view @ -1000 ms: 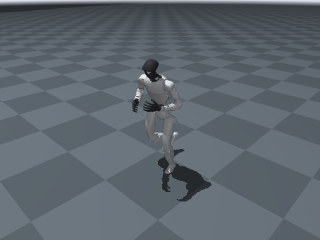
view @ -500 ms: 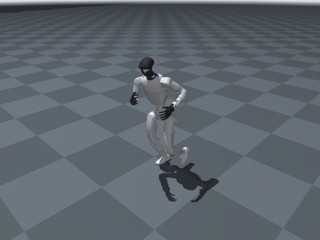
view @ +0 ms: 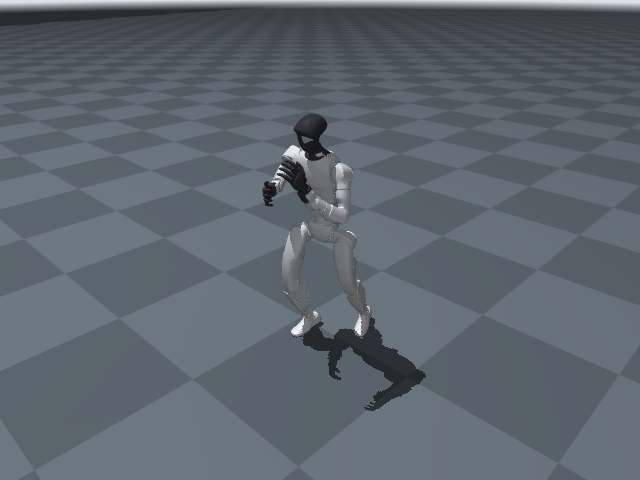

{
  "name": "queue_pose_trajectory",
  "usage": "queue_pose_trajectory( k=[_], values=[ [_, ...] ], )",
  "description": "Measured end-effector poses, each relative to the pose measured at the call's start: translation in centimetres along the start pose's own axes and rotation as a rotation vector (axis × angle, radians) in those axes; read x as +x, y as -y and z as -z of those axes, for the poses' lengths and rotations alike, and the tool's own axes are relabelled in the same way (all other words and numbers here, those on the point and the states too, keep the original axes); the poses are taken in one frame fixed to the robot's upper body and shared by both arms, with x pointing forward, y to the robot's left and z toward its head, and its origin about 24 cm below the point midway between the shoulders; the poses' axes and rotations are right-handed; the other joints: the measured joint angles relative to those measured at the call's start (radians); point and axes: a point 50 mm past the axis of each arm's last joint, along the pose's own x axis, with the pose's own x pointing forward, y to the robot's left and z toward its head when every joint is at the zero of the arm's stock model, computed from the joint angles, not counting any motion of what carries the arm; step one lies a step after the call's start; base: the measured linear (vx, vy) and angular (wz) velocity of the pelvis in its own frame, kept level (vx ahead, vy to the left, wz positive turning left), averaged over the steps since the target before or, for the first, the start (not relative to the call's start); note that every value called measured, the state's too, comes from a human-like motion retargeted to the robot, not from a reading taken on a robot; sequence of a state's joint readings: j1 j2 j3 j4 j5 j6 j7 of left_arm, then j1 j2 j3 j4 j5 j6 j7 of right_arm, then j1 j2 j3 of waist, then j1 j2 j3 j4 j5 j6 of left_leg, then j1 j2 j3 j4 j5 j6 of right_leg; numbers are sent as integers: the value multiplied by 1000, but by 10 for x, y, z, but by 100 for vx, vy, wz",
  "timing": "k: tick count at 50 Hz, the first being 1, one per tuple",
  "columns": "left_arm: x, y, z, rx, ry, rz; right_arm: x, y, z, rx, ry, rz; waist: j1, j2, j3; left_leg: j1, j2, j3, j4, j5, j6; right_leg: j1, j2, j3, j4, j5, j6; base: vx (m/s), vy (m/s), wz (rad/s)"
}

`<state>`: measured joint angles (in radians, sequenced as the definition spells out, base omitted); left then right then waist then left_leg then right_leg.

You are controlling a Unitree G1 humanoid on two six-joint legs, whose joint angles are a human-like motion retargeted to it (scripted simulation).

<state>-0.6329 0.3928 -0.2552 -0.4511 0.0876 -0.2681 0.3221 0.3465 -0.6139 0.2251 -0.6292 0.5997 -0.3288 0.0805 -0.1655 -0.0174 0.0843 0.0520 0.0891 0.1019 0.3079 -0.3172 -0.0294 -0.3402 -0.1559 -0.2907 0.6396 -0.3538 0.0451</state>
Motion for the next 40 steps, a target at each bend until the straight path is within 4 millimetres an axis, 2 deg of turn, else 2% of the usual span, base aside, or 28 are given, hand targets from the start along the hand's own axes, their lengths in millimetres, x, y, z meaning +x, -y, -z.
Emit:
queue_pose_trajectory(
  k=[3,5,7,8,9,11,12,13,15,18,21,23,25,27,28,29,30,32,33,35,37,40],
  values=[
    [5,-4,-15,-89,52,-63,-24,26,2,-156,-135,125,-161,8,31,161,3,-35,-88,228,-14,52,5,-30,-451,85,75,151,-49,58],
    [-3,-11,-14,-93,19,-108,-33,32,8,-201,-184,195,-225,-10,76,265,-4,-56,-94,312,12,71,-4,-30,-578,88,116,152,-51,-10],
    [-26,-20,0,-74,-112,-143,-30,32,22,-186,-198,215,-225,-37,120,315,-36,-50,36,257,63,103,-8,-4,-556,126,103,147,-46,-128],
    [-44,-25,12,-43,-214,-150,-26,31,32,-186,-200,209,-204,-46,138,309,-53,-29,154,196,87,120,-5,17,-509,137,79,144,-37,-194],
    [-67,-30,27,16,-340,-155,-18,30,42,-212,-189,207,-176,-44,157,279,-52,4,295,136,107,127,7,44,-435,105,49,141,-29,-217],
    [-126,-41,52,143,-638,-154,1,27,56,-281,-133,233,-104,-24,190,179,-23,71,589,30,144,128,35,102,-254,-28,-1,140,-19,-185],
    [-158,-46,57,174,-785,-154,12,25,57,-293,-85,265,-63,-14,198,111,-6,94,719,-17,166,127,42,125,-172,-98,-13,139,-11,-125],
    [-187,-49,55,157,-911,-163,24,24,52,-268,-22,305,-21,-7,195,24,6,104,831,-65,190,126,43,140,-115,-150,-11,139,-8,-90],
    [-227,-55,34,77,-1072,-171,42,23,28,-186,135,350,72,-15,154,-168,6,113,959,-147,230,149,30,150,-92,-197,13,141,-6,-50],
    [-250,-75,-9,18,-1198,-55,48,22,-18,-164,330,324,237,-82,61,-382,-36,151,837,-195,239,266,3,160,-241,-107,77,146,-2,-52],
    [-258,-90,-37,-44,-1291,-4,47,15,-39,-127,401,254,380,-147,30,-410,-69,240,420,-117,181,433,-24,209,-392,112,116,151,12,-83],
    [-260,-95,-45,-83,-1316,-22,46,9,-42,-118,398,190,452,-150,36,-361,-59,318,80,-45,106,549,-10,253,-458,260,128,155,24,-85],
    [-256,-98,-45,-106,-1285,-45,44,3,-41,-139,376,125,495,-127,53,-331,-21,401,-151,-26,20,660,26,286,-486,353,142,153,28,-48],
    [-244,-95,-34,-94,-1187,-45,44,-5,-34,-175,345,61,513,-89,100,-306,22,408,-203,19,-21,747,51,271,-418,336,113,147,28,-6],
    [-236,-90,-27,-74,-1128,-38,45,-9,-27,-187,319,34,511,-70,120,-298,42,368,-164,47,-10,759,57,241,-323,282,77,142,28,30],
    [-228,-82,-16,-54,-1069,-38,46,-12,-16,-197,275,18,504,-64,142,-295,50,321,-79,35,29,746,43,207,-188,212,36,137,27,53],
    [-219,-73,-4,-36,-1009,-40,47,-15,-2,-208,223,6,494,-63,165,-294,50,270,29,3,82,721,20,170,-34,132,-7,131,25,61],
    [-196,-51,32,0,-909,-40,43,-10,46,-228,10,61,484,-106,206,-297,15,233,261,-151,174,615,-53,165,269,-18,-65,124,22,55],
    [-178,-40,51,28,-861,-25,34,-5,76,-225,-137,116,484,-130,219,-288,-5,231,333,-214,192,548,-71,187,386,-79,-83,119,18,54],
    [-133,-24,74,71,-734,-3,1,6,124,-174,-405,286,470,-177,213,-258,-50,230,364,-266,180,380,-74,231,538,-163,-106,114,13,76],
    [-88,-20,68,62,-556,-37,-32,20,127,-146,-483,428,392,-173,172,-215,-75,186,307,-248,140,234,-44,210,523,-180,-104,110,8,142],
    [-50,-22,38,7,-346,-126,-71,43,94,-206,-519,459,199,-91,94,-148,-68,55,203,-159,69,122,-4,86,236,-120,-68,111,-2,211]
  ],
)
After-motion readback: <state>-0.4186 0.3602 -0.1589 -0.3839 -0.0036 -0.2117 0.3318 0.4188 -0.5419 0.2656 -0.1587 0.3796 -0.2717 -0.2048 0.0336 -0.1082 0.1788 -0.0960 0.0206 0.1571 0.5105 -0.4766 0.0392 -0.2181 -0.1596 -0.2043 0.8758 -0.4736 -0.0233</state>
